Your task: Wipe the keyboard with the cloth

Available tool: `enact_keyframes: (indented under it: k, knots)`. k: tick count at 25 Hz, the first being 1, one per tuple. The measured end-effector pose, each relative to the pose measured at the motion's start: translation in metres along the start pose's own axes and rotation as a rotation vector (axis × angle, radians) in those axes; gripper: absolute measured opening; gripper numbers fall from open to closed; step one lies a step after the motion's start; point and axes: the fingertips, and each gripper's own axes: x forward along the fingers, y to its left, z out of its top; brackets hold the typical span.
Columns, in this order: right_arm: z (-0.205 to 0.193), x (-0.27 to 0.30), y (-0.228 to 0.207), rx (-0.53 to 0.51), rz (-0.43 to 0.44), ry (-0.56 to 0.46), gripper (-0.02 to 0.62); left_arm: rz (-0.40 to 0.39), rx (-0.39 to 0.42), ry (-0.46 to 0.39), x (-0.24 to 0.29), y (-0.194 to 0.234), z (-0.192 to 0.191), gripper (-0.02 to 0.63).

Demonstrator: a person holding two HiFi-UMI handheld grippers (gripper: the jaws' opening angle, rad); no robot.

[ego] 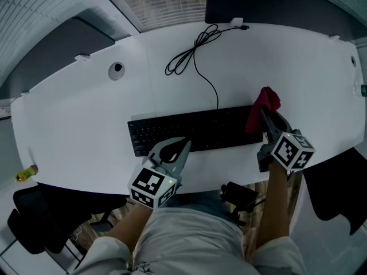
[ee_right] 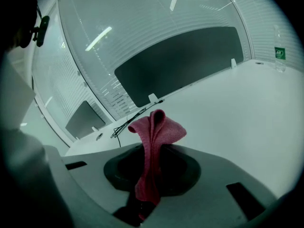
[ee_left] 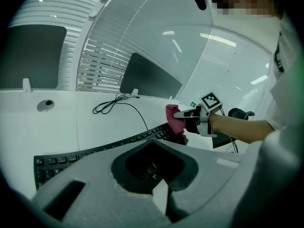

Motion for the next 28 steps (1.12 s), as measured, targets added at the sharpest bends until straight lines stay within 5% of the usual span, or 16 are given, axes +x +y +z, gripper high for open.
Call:
enact_keyframes:
  k: [16,28]
  knots:
    - [-0.008,0.003,0.095,-0.074,0.097,0.0,0.063,0.028,-0.017,-0.047,-0.058,0.023,-0.01,0.011]
    - [-0.05,0.033,0.222,-0.144,0.251,0.071,0.062,0.113,-0.048,-0.108,-0.13,0.072,-0.022,0.011]
